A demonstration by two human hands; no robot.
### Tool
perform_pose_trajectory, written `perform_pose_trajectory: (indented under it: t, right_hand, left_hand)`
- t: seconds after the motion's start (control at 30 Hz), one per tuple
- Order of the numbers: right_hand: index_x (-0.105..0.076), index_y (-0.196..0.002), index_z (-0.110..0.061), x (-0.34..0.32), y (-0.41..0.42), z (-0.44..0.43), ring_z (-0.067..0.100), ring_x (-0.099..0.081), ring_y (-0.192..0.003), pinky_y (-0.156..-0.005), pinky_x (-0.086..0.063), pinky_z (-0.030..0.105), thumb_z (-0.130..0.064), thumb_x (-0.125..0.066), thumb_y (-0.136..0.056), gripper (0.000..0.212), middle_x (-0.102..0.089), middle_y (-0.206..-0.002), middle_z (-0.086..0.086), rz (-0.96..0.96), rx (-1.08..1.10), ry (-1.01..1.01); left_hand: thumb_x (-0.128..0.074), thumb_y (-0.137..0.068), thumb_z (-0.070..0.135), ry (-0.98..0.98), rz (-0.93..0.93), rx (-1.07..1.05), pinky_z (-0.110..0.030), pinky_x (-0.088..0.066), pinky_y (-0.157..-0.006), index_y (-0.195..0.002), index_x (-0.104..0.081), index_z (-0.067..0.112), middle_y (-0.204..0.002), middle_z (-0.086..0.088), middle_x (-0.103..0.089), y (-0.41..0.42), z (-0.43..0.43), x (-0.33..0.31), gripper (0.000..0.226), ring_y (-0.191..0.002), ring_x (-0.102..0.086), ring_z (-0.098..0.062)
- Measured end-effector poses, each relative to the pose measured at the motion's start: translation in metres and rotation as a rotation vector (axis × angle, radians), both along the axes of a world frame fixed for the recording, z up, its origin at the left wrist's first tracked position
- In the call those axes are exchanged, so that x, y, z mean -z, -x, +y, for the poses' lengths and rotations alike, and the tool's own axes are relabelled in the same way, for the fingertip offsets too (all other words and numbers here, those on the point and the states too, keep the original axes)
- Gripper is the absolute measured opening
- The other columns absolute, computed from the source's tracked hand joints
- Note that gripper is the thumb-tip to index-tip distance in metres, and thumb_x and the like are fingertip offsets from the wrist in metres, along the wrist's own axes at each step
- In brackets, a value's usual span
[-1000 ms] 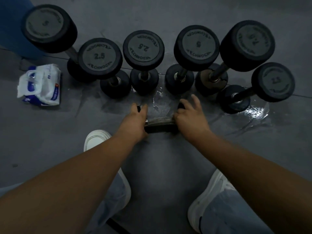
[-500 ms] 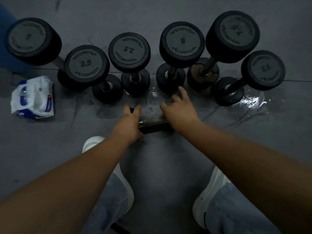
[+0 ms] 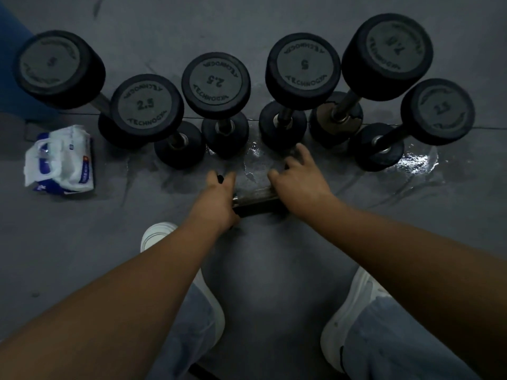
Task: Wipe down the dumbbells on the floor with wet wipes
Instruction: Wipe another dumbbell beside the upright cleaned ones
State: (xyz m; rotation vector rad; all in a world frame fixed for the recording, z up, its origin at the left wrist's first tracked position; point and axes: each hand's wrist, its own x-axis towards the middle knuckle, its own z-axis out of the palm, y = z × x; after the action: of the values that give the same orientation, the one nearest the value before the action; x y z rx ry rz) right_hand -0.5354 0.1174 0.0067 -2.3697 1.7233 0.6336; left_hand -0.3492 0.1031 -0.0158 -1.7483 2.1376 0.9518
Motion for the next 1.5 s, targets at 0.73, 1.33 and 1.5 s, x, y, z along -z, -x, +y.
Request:
perform_pose_trajectory:
  t: [0.73,1.33,1.5]
  right_hand:
    - [-0.055,-0.12,-0.012,-0.006,-0.008,0.008,0.03,-0.04,-0.128,-0.117,0.003,0.054,-0.021,-0.047,-0.091,0.031,-0.066,-0.109,0.006,0.05,-0.003,-0.016]
    - [-0.058,-0.092,-0.017,0.019,-0.062,0.051,0.026,-0.057,-0.088,-0.07,-0.049,0.038,-0.006,-0.044,-0.086,0.019,-0.059,-0.098,0.005,-0.821,0.848,0.206]
    - [-0.05,-0.129,-0.007,0.034,-0.06,0.059,0.03,-0.04,-0.122,-0.098,-0.042,0.04,0.001,-0.051,-0.077,0.052,-0.039,-0.144,0.01,-0.724,0.832,0.262]
  left_hand:
    - [-0.081,-0.066,0.014,-0.004,-0.004,0.006,-0.04,-0.051,-0.094,-0.143,-0.034,0.021,-0.142,-0.013,-0.02,0.0,0.0,-0.002,0.091,-0.11,-0.058,-0.036]
    - [-0.084,-0.069,0.02,0.02,0.032,0.007,-0.034,-0.048,-0.096,-0.147,-0.032,0.024,-0.14,-0.011,-0.025,-0.001,-0.001,0.001,0.095,-0.112,-0.057,-0.032]
    - [-0.081,-0.068,0.011,-0.004,0.017,-0.001,-0.025,-0.042,-0.095,-0.148,-0.032,0.021,-0.144,-0.011,-0.022,0.003,-0.002,-0.006,0.094,-0.117,-0.054,-0.031]
